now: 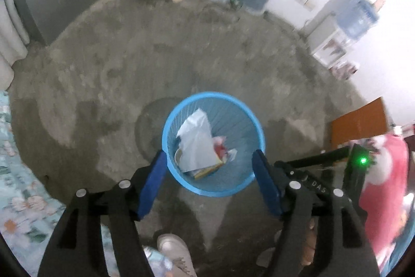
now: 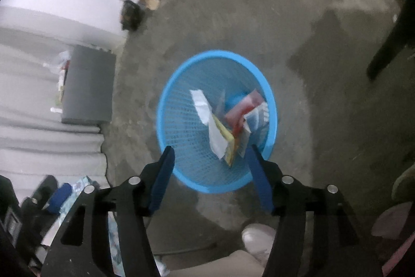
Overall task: Collect trash
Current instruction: 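Swing both open grippers back toward the bed cover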
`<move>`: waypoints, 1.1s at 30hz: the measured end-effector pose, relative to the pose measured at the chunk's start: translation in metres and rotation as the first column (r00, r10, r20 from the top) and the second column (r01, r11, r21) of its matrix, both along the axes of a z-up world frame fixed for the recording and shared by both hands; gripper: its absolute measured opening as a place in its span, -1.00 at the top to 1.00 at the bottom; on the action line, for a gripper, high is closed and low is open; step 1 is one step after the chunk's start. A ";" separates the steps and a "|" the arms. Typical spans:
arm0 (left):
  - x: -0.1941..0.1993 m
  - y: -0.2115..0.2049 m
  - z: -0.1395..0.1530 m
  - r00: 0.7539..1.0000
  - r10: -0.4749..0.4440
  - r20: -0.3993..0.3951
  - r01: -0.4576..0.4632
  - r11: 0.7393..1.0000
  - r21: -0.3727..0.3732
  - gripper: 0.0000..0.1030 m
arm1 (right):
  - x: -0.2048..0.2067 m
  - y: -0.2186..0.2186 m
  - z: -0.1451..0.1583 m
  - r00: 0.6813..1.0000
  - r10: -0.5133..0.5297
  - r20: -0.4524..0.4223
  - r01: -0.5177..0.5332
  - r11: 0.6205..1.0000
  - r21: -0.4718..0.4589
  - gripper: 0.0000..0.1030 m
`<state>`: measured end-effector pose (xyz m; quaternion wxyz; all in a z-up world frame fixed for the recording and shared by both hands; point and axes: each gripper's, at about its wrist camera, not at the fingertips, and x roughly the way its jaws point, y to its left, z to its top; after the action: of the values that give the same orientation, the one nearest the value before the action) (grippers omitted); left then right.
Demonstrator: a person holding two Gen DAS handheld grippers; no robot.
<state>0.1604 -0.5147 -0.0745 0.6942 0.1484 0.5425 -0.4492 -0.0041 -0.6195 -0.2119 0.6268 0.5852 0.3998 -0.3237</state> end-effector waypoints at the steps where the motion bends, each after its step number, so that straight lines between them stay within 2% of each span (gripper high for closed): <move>1: 0.000 0.011 0.013 1.000 0.004 0.007 -0.004 1.000 -0.021 -0.35 | -0.001 0.005 0.010 1.000 0.006 0.003 -0.006 1.000 -0.021 -0.16; 5: 0.000 0.072 0.076 0.997 0.058 0.043 -0.052 0.990 -0.134 -0.51 | 0.004 0.031 0.060 0.997 0.069 0.015 -0.067 0.989 -0.134 -0.35; 6: -0.002 0.095 0.097 0.995 0.077 0.064 -0.066 0.983 -0.169 -0.55 | 0.009 0.042 0.081 0.994 0.108 0.008 -0.105 0.978 -0.181 -0.41; 8: -0.007 0.135 0.125 0.989 0.104 0.107 -0.078 0.972 -0.223 -0.61 | 0.016 0.056 0.104 0.987 0.159 -0.006 -0.156 0.958 -0.242 -0.51; 12: -0.019 0.218 0.169 0.960 0.199 0.195 -0.129 0.939 -0.320 -0.78 | 0.034 0.099 0.165 0.963 0.270 -0.026 -0.257 0.879 -0.402 -0.72; 14: -0.028 0.269 0.183 0.933 0.275 0.232 -0.177 0.912 -0.369 -0.84 | 0.042 0.116 0.185 0.952 0.305 -0.029 -0.284 0.845 -0.453 -0.80; 17: -0.039 0.335 0.190 0.875 0.397 0.276 -0.268 0.873 -0.407 -0.86 | 0.056 0.153 0.212 0.931 0.350 -0.104 -0.348 0.769 -0.536 -0.84; 19: -0.047 0.390 0.188 0.824 0.486 0.292 -0.346 0.839 -0.420 -0.86 | 0.064 0.178 0.219 0.913 0.362 -0.190 -0.401 0.701 -0.589 -0.84; 21: -0.051 0.430 0.185 0.784 0.546 0.294 -0.403 0.809 -0.427 -0.86 | 0.072 0.202 0.223 0.887 0.395 -0.238 -0.449 0.626 -0.638 -0.84; 23: -0.060 0.478 0.179 0.726 0.622 0.292 -0.479 0.763 -0.434 -0.86 | 0.081 0.235 0.227 0.839 0.480 -0.257 -0.507 0.516 -0.690 -0.84; 24: -0.066 0.503 0.174 0.686 0.668 0.289 -0.529 0.730 -0.432 -0.86 | 0.086 0.252 0.229 0.805 0.528 -0.272 -0.539 0.459 -0.706 -0.84; 26: -0.072 0.535 0.165 0.641 0.716 0.275 -0.582 0.688 -0.434 -0.86 | 0.096 0.281 0.231 0.739 0.606 -0.293 -0.589 0.370 -0.718 -0.84; 27: -0.076 0.550 0.161 0.621 0.737 0.267 -0.605 0.668 -0.434 -0.86 | 0.100 0.291 0.232 0.710 0.640 -0.293 -0.603 0.339 -0.722 -0.84; 28: -0.081 0.564 0.157 0.602 0.755 0.261 -0.624 0.648 -0.436 -0.86 | 0.105 0.307 0.232 0.665 0.691 -0.285 -0.619 0.296 -0.728 -0.84; 30: -0.091 0.588 0.148 0.571 0.782 0.249 -0.651 0.616 -0.443 -0.86 | 0.114 0.336 0.232 0.576 0.777 -0.255 -0.641 0.236 -0.730 -0.84; 32: -0.098 0.600 0.138 0.563 0.790 0.241 -0.660 0.606 -0.444 -0.86 | 0.121 0.361 0.234 0.512 0.828 -0.228 -0.651 0.200 -0.732 -0.84; 33: -0.100 0.604 0.136 0.563 0.791 0.239 -0.661 0.605 -0.444 -0.86 | 0.124 0.377 0.234 0.469 0.857 -0.212 -0.654 0.176 -0.735 -0.84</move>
<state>0.0601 0.0895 0.0615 0.9289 -0.1089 0.3187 -0.1539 0.1200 -0.2430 0.0218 0.9220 0.0312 0.3854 -0.0190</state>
